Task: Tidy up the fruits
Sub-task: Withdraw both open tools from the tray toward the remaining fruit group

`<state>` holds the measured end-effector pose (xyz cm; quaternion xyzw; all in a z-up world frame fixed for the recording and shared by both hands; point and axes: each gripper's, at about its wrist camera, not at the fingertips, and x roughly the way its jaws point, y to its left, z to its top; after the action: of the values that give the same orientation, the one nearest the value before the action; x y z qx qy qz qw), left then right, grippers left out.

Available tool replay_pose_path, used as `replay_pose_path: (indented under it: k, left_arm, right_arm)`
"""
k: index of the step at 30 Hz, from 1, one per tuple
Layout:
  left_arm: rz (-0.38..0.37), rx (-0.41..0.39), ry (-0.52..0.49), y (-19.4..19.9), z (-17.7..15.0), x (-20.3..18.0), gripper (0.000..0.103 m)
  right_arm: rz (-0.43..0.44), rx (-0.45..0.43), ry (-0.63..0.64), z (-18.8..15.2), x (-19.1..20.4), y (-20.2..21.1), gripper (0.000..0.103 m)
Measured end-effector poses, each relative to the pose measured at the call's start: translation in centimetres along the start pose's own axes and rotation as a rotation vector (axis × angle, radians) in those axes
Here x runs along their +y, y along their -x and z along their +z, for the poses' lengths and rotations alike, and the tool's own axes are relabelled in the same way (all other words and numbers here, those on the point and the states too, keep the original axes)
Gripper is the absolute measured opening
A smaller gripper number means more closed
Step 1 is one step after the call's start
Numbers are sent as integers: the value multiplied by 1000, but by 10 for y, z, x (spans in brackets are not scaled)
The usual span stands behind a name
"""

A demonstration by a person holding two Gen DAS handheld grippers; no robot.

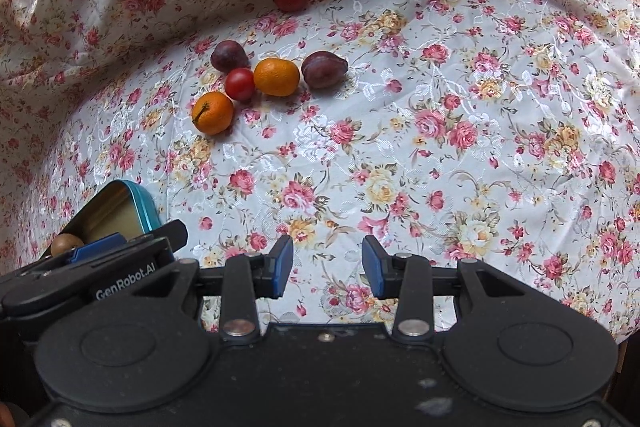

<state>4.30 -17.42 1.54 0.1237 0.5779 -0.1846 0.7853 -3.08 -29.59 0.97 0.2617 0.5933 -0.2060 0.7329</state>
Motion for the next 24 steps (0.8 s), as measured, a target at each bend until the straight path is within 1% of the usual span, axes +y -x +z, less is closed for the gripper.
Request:
replay_pose_path:
  k: [5,10,17,24]
  left_arm:
    - [10,-41,-22,4,-1,-8,63]
    - [3,-46,-15,2,0,-9,63]
    - [-7,-63,-31,0,3,-11,63]
    - [-9,-101,-48,-3,8,-16,63]
  right_arm:
    - [-14,-18,4,-2,-3,2,42]
    - [-17,-15,-11,-1,-7,-1,42]
    - [-11,-52,-48,4,-12,-1,41]
    - [35,-114,-101,15,-15,2,41]
